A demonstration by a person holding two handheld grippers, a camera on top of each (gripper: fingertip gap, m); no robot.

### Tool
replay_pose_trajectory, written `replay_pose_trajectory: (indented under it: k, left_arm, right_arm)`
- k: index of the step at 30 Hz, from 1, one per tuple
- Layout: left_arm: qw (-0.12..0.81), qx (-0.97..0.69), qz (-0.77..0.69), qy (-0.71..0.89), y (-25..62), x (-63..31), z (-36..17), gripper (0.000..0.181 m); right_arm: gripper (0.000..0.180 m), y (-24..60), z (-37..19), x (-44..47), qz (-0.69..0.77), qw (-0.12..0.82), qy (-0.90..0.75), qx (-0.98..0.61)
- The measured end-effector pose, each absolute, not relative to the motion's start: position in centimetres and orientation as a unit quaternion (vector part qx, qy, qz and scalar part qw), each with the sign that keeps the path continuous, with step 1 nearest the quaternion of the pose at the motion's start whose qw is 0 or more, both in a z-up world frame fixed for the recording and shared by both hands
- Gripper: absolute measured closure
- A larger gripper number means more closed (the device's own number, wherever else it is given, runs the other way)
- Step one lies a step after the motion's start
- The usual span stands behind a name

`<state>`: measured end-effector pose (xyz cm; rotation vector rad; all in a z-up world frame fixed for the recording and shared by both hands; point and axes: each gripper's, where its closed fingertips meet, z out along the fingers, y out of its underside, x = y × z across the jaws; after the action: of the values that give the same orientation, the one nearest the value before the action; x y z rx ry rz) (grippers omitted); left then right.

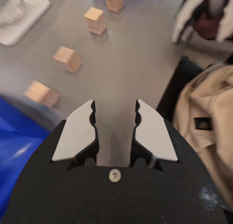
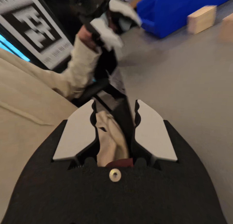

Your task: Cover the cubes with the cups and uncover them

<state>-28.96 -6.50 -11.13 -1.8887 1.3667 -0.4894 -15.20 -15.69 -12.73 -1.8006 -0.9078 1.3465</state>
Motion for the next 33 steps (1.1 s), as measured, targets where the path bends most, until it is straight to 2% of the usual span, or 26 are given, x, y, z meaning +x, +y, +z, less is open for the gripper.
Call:
replay_pose_trajectory:
  k: [2, 4, 8, 12, 15, 21, 26, 29, 33]
  left_arm:
    - [0.389, -0.719, -0.117, 0.564, -3.6, -30.3, -7.4, 0.119]
    - [0.419, -0.710, -0.034, 0.565, 1.1, -32.2, -3.3, 0.127]
    - [0.390, -0.765, 0.016, 0.512, 11.8, -36.9, 1.3, 0.140]
    - [0.229, -0.856, 0.034, 0.462, 20.3, -43.0, -2.6, 0.141]
    - [0.155, -0.882, -0.018, 0.445, 22.4, -44.2, -5.5, 0.147]
    - [0.162, -0.867, -0.031, 0.471, 24.1, -43.6, -5.8, 0.151]
    - [0.133, -0.860, 0.014, 0.492, 24.5, -44.3, -6.6, 0.153]
    - [0.128, -0.860, 0.007, 0.493, 24.5, -44.2, -6.6, 0.176]
    - [0.118, -0.860, -0.003, 0.497, 24.2, -44.1, -6.8, 0.177]
  right_arm:
    - [0.123, -18.5, -12.2, -16.2, 0.586, 0.318, -0.344, -0.661]
    - [0.124, -19.2, -12.1, -16.3, 0.592, 0.327, -0.346, -0.651]
    - [0.123, -19.3, -13.2, -15.9, 0.578, 0.314, -0.356, -0.664]
    - [0.124, -19.3, -13.3, -15.3, 0.564, 0.322, -0.364, -0.668]
    - [0.124, -19.2, -13.6, -15.1, 0.558, 0.320, -0.366, -0.672]
    - [0.124, -19.0, -13.5, -15.1, 0.570, 0.314, -0.358, -0.670]
    - [0.125, -18.8, -13.6, -15.2, 0.573, 0.308, -0.356, -0.671]
    - [0.125, -18.8, -13.6, -15.2, 0.576, 0.305, -0.355, -0.670]
    - [0.127, -18.7, -13.5, -15.1, 0.581, 0.305, -0.352, -0.668]
